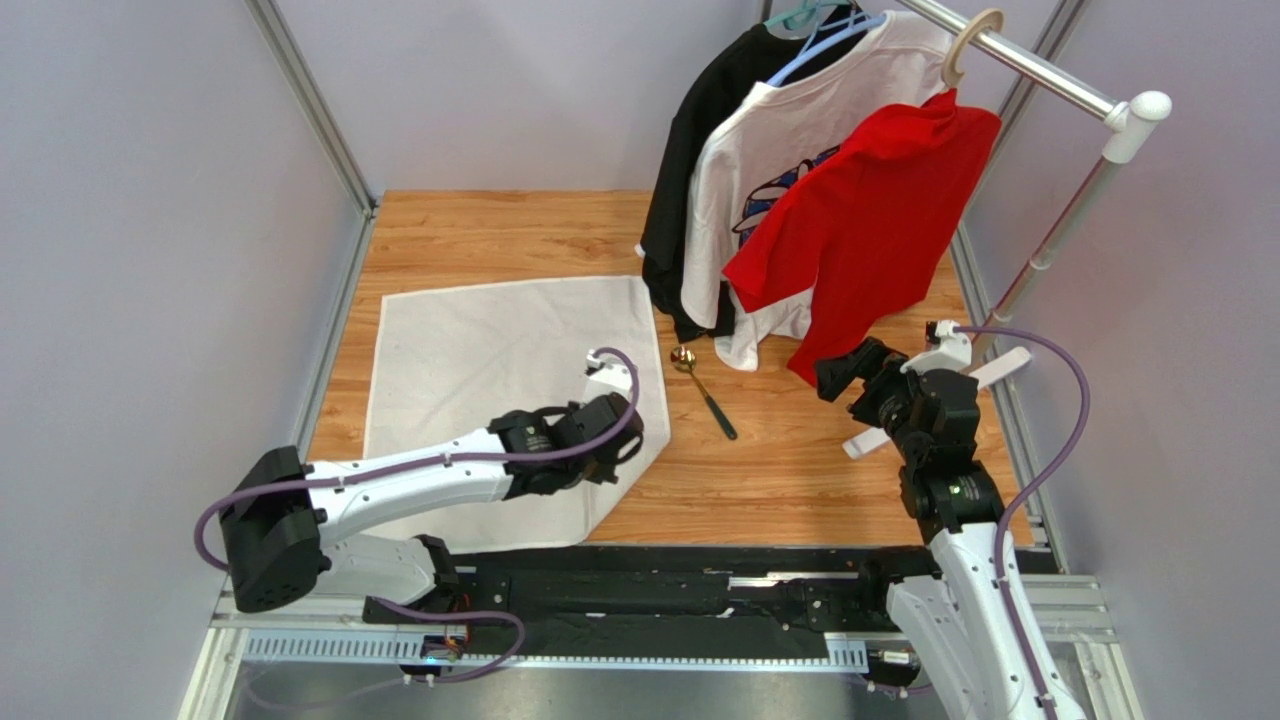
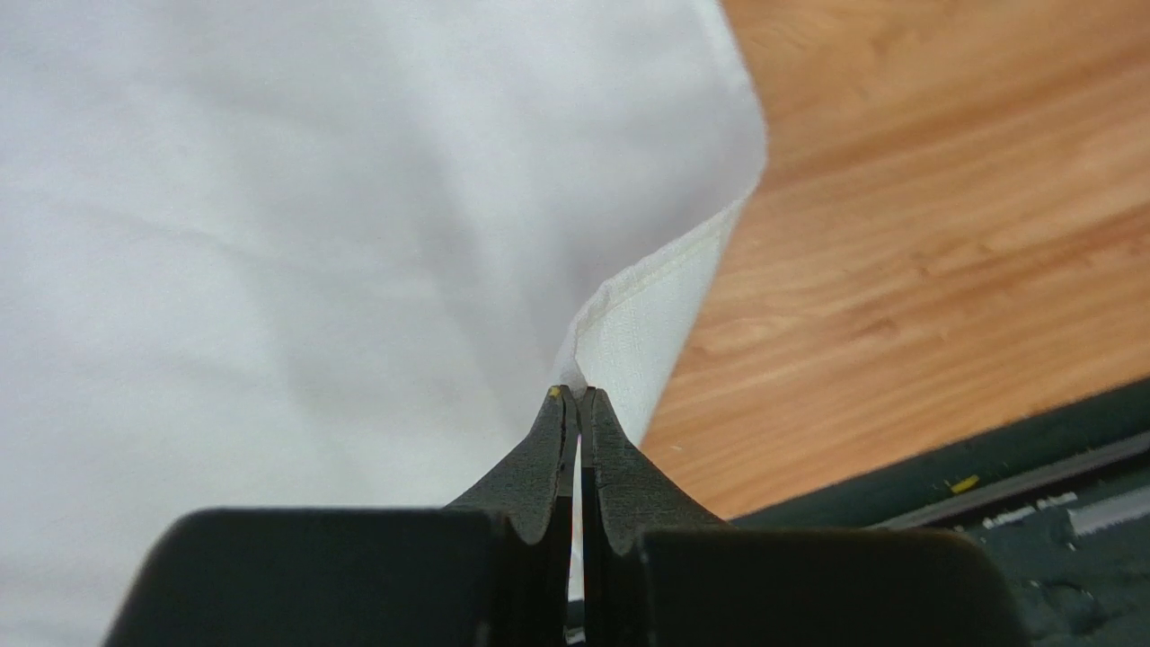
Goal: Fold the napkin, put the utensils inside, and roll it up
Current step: Fold the napkin
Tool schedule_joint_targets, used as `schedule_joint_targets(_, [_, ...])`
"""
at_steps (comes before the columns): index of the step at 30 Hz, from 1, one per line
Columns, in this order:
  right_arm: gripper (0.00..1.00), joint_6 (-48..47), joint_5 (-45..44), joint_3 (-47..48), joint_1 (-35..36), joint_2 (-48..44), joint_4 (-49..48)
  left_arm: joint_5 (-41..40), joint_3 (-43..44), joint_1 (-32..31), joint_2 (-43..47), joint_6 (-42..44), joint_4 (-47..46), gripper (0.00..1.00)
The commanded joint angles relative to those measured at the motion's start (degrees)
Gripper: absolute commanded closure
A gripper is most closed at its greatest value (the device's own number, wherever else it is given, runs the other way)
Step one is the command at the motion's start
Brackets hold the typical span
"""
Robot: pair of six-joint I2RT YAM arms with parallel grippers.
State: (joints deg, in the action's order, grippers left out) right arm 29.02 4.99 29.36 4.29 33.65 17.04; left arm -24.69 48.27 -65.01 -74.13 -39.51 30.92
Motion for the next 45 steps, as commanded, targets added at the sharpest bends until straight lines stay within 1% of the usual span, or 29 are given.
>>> schedule_joint_targets(1, [0.03, -0.89, -0.51, 2.19, -0.16, -0.25, -1.22, -1.15, -0.63, 8.05, 3.9, 3.46, 3.27, 1.0])
schedule_joint_targets(3, [0.03, -0.89, -0.6, 2.27, -0.16, -0.34, -1.3, -1.24, -0.28, 12.17, 4.6, 4.52, 3.88, 1.0])
schedule_joint_targets(6, [0.03, -0.89, -0.77, 2.19, -0.16, -0.25, -1.22, -1.24, 0.07, 16.57, 6.18, 6.28, 5.38, 1.0])
schedule_joint_targets(7, [0.03, -0.89, -0.78, 2.19, -0.16, -0.25, -1.3, -1.07, 0.16, 19.81, 6.88, 7.15, 5.73, 1.0])
schedule_joint_targets(11, [0.03, -1.07, -0.86, 2.36, -0.16, 0.19, -1.31, 1.74, 0.94, 27.47, 7.42, 9.62, 5.99, 1.0])
schedule_joint_targets(18, [0.03, -1.15, -1.65, 2.71, -0.25, 1.59, -1.57, 2.8, 8.14, 38.11, 2.69, 16.64, 9.42, 1.0])
schedule_joint_targets(27, [0.04, 0.69, 1.07, 8.6, -0.16, 6.07, -0.78, 2.28, 17.29, 49.7, -6.89, 25.78, 9.95, 1.0])
schedule_joint_targets(36, [0.04, -1.06, 0.19, 14.58, -0.16, 12.22, 2.21, 4.03, 26.34, 55.34, -18.14, 34.22, 9.77, 1.0])
schedule_joint_targets(39, [0.04, -1.42, -0.07, 16.25, -0.16, 13.19, 2.65, 3.51, 28.72, 56.92, -20.43, 36.51, 10.04, 1.0])
schedule_joint_targets(45, [0.04, -1.59, -0.69, 18.27, -0.16, 14.25, 3.79, 6.14, 33.9, 60.62, -25.18, 39.41, 10.57, 1.0])
